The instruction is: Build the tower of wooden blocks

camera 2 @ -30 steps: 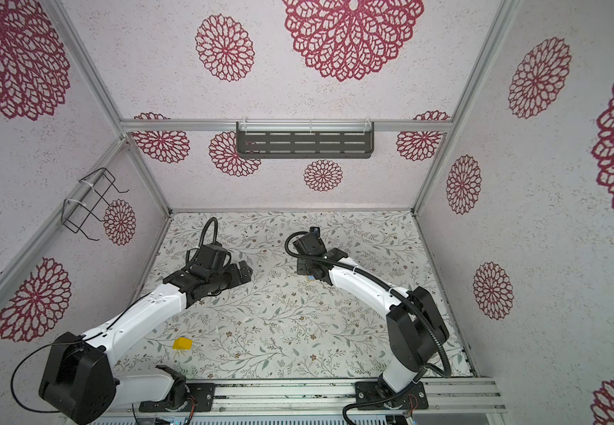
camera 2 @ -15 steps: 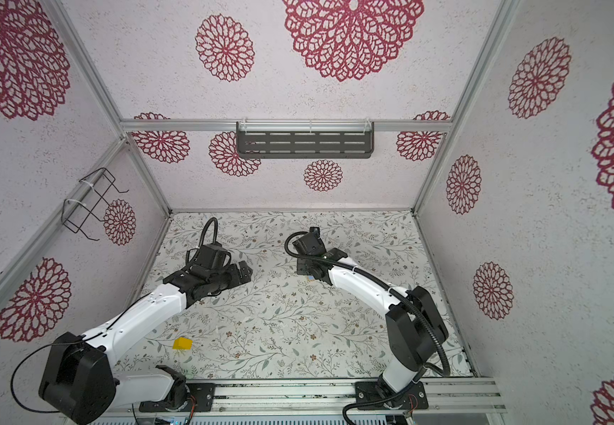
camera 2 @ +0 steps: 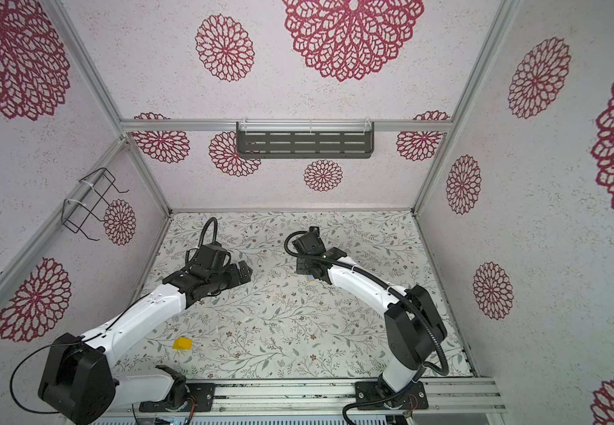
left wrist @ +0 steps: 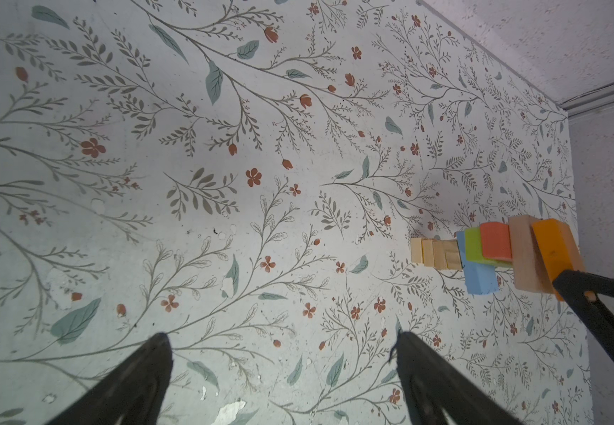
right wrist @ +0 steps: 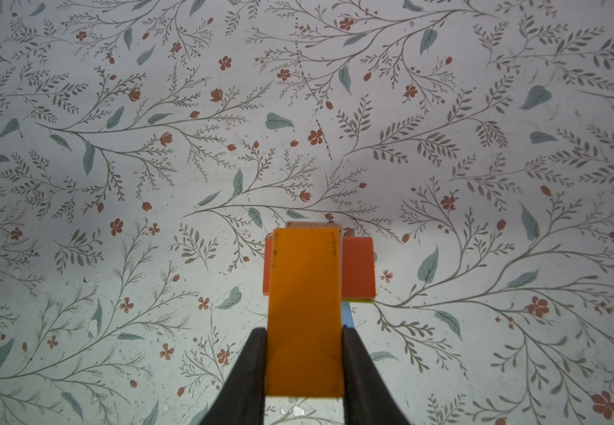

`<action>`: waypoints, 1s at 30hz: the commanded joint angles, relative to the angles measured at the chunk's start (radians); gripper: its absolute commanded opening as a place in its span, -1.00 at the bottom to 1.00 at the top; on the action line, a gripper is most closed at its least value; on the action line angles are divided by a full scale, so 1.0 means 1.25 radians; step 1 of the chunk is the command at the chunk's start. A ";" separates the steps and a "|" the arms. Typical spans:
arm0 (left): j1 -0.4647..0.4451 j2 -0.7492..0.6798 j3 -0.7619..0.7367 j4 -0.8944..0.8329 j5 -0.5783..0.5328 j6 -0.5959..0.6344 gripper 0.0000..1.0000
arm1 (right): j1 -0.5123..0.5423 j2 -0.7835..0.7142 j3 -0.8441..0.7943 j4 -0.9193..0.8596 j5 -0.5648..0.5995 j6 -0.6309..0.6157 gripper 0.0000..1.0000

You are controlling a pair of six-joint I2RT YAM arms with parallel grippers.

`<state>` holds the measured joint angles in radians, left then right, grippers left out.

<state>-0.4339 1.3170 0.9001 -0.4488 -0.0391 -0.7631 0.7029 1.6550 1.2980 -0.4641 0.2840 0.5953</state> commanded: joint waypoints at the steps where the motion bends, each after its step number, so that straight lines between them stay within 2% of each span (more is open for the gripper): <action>1: -0.007 -0.020 -0.005 -0.004 -0.009 0.008 0.95 | -0.004 0.004 0.030 -0.020 0.001 0.006 -0.52; 10: -0.006 -0.026 0.001 -0.012 -0.014 0.010 0.95 | -0.004 -0.008 0.027 -0.028 -0.002 0.003 -0.38; 21: -0.006 -0.039 0.000 -0.020 -0.017 0.007 0.95 | -0.004 -0.013 0.020 -0.036 0.003 -0.010 -0.31; 26: -0.006 -0.042 0.000 -0.021 -0.016 0.002 0.95 | -0.004 -0.017 0.015 -0.039 0.005 -0.016 -0.05; 30: -0.006 -0.045 0.001 -0.024 -0.017 -0.001 0.95 | -0.004 -0.024 0.006 -0.034 0.005 -0.016 0.04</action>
<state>-0.4339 1.2831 0.9001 -0.4694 -0.0437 -0.7605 0.7029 1.6566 1.3010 -0.4931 0.2832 0.5838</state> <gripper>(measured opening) 0.974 0.516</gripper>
